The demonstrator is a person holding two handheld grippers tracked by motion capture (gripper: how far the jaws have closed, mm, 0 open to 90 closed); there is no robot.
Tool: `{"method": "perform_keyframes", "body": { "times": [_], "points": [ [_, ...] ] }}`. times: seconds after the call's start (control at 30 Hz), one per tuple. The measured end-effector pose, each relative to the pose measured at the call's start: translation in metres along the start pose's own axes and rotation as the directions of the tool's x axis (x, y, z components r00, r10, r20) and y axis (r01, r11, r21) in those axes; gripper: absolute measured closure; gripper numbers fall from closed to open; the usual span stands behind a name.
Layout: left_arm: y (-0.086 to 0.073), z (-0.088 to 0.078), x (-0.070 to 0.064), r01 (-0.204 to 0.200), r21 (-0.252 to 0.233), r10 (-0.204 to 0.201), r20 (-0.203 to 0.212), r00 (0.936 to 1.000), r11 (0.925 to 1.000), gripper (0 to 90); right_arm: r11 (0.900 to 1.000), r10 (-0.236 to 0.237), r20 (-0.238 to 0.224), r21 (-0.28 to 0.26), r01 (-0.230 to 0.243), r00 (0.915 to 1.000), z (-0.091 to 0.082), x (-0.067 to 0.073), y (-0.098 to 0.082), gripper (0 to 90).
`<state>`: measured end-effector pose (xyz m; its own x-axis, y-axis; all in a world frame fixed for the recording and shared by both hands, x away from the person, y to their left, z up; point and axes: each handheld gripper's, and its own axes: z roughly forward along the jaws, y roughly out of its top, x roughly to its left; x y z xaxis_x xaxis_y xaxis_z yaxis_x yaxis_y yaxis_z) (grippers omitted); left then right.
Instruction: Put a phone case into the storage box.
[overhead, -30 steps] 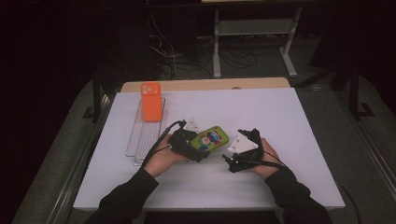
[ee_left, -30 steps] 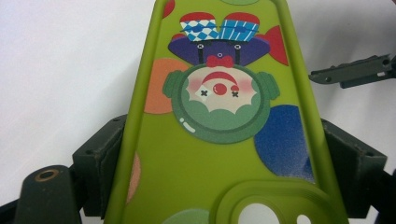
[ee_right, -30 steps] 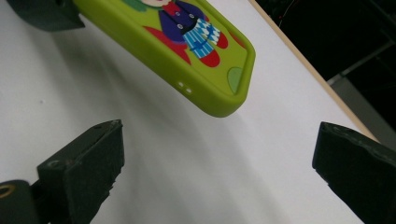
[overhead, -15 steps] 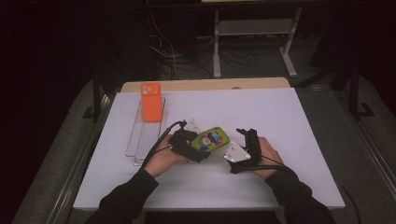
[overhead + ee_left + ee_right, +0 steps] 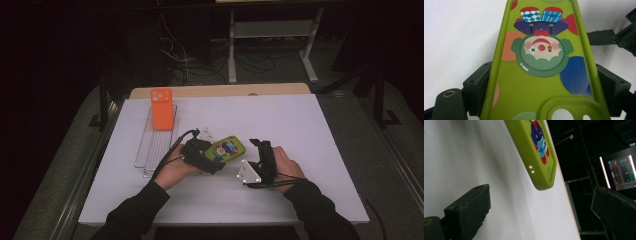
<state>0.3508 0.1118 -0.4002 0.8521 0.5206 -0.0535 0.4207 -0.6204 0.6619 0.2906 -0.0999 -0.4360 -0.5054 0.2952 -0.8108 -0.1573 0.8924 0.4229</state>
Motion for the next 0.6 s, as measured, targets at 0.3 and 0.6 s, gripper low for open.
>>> {"method": "perform_keyframes", "body": {
  "times": [0.3,0.6],
  "points": [
    [0.000,-0.001,0.001,-0.016,0.017,0.016,0.000,0.9999,0.9997,15.2,0.990,-0.143,0.080,0.007,0.143,0.9865,0.001,0.008,0.002,1.7],
    [0.000,0.000,0.000,-0.016,0.013,0.016,0.000,0.9999,0.9998,15.2,0.966,-0.258,0.134,0.018,0.258,0.9569,0.002,0.013,0.004,8.2]
  ]
}}
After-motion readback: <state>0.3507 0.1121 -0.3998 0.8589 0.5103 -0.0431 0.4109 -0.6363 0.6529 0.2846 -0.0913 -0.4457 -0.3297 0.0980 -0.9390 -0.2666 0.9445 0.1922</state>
